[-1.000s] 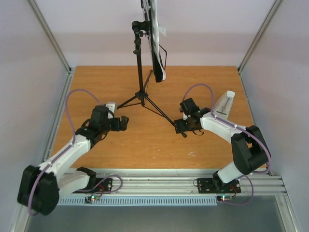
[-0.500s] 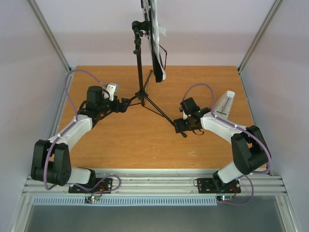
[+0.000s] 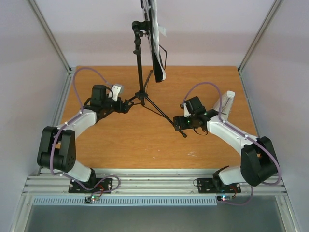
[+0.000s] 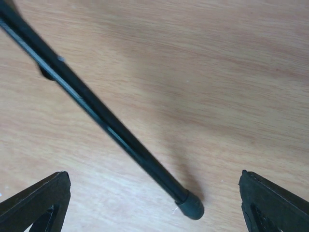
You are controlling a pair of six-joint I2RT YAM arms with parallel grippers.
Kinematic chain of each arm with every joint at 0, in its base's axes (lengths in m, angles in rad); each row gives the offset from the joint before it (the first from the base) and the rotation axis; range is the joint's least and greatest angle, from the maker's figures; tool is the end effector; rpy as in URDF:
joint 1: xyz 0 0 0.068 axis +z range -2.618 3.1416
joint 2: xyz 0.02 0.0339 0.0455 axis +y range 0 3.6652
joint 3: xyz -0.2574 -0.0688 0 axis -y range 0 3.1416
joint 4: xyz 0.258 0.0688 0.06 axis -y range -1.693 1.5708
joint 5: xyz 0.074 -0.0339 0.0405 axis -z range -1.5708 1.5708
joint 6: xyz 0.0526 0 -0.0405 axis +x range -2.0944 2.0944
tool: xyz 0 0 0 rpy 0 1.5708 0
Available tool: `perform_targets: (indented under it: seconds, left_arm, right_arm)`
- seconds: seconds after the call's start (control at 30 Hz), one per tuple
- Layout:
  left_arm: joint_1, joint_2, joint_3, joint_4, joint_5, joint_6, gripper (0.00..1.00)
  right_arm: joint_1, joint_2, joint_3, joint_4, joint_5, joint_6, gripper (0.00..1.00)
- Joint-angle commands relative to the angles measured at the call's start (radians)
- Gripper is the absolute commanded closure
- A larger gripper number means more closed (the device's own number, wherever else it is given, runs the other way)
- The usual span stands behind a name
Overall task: Pack up the instrument practice props
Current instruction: Unscrew the knob on the music stand.
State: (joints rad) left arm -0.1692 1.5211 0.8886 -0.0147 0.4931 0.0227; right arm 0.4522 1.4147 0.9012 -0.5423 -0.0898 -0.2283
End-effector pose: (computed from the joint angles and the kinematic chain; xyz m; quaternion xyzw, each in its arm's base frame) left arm 0.3376 -0.0829 0.1939 0.1914 0.8538 -0.2495 0.4149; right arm 0.2646 0.1338 0.1833 -0.3332 0.9069 0.0716 0.2480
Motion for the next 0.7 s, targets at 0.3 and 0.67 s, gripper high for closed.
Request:
perform_targets:
  seconds: [0.3, 0.67]
  left_arm:
    - [-0.007, 0.032, 0.017, -0.007, -0.024, 0.012, 0.23]
    - [-0.082, 0.001, -0.031, -0.012, -0.078, -0.007, 0.46]
  right_arm:
    - [0.021, -0.217, -0.038, -0.060, -0.105, 0.031, 0.05]
    - [0.089, -0.307, -0.051, -0.051, -0.157, 0.109, 0.06]
